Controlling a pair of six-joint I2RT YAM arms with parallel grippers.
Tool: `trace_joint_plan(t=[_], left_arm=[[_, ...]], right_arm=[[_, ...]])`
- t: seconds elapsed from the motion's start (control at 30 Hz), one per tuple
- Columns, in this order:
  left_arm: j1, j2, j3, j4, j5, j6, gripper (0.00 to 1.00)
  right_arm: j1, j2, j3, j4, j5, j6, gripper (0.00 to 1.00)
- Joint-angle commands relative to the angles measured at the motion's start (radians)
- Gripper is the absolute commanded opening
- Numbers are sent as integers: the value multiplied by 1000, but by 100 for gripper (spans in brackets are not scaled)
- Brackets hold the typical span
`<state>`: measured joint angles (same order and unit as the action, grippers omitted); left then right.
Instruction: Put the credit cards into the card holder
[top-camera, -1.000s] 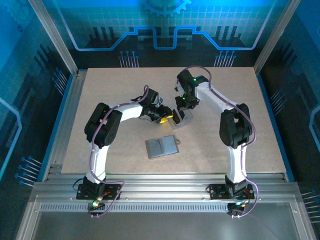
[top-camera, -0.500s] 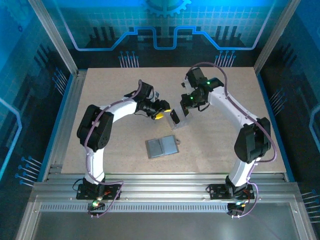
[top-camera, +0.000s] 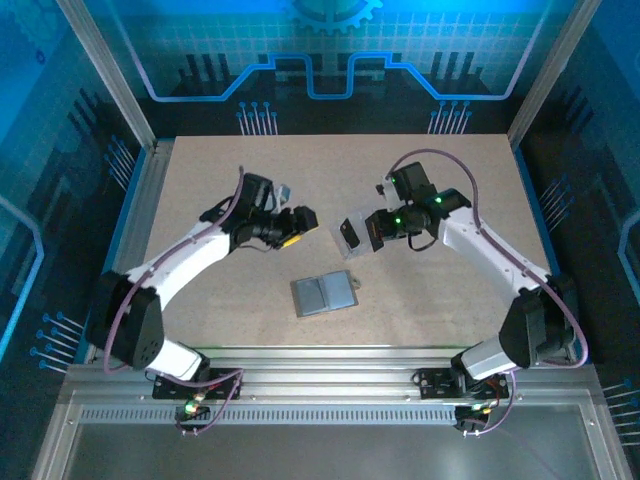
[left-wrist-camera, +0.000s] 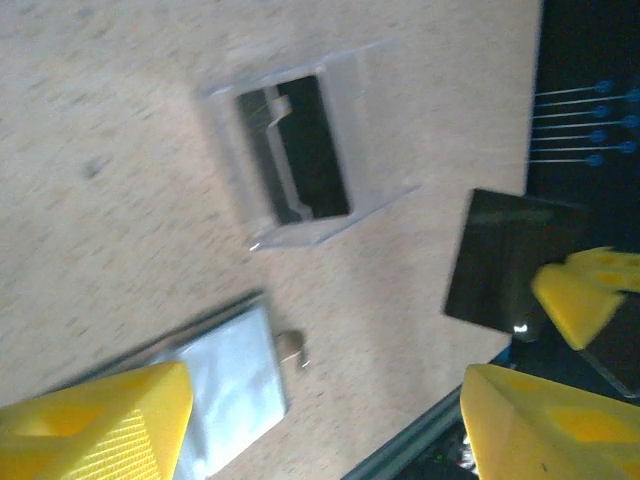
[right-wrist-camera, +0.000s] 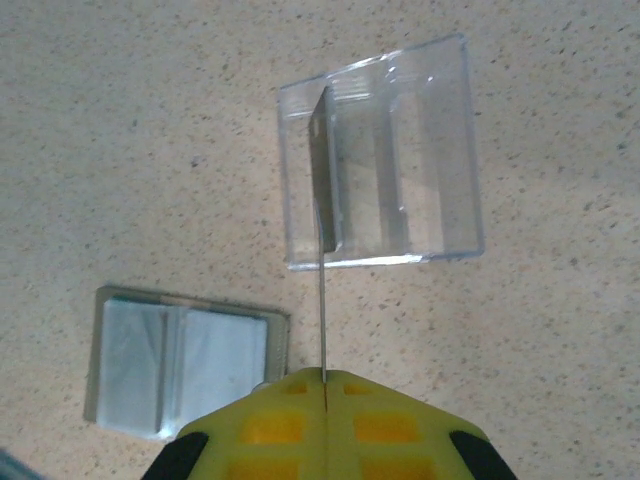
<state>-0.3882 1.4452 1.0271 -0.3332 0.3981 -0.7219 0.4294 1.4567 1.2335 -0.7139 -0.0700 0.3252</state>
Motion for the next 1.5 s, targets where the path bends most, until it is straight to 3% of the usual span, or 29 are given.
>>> trace_joint_plan(t=[0.0, 0.27, 0.63, 1.17, 1.47], left_arm=[[-4, -89, -111, -87, -100, 37, 75], [-124, -123, -224, -156, -294, 53, 80], [-261, 94, -199, -81, -362, -8, 77], [-273, 135, -250, -42, -380, -58, 62], [-273, 154, -258, -33, -374, -60, 60]], right_arm=[[30, -50, -77, 129, -77, 51, 0], [95, -76, -315, 469, -197, 162, 0], [176, 25, -449, 731, -252, 267, 0], [203, 106, -512, 882, -278, 362, 0], [207, 133, -533, 907, -270, 396, 0]])
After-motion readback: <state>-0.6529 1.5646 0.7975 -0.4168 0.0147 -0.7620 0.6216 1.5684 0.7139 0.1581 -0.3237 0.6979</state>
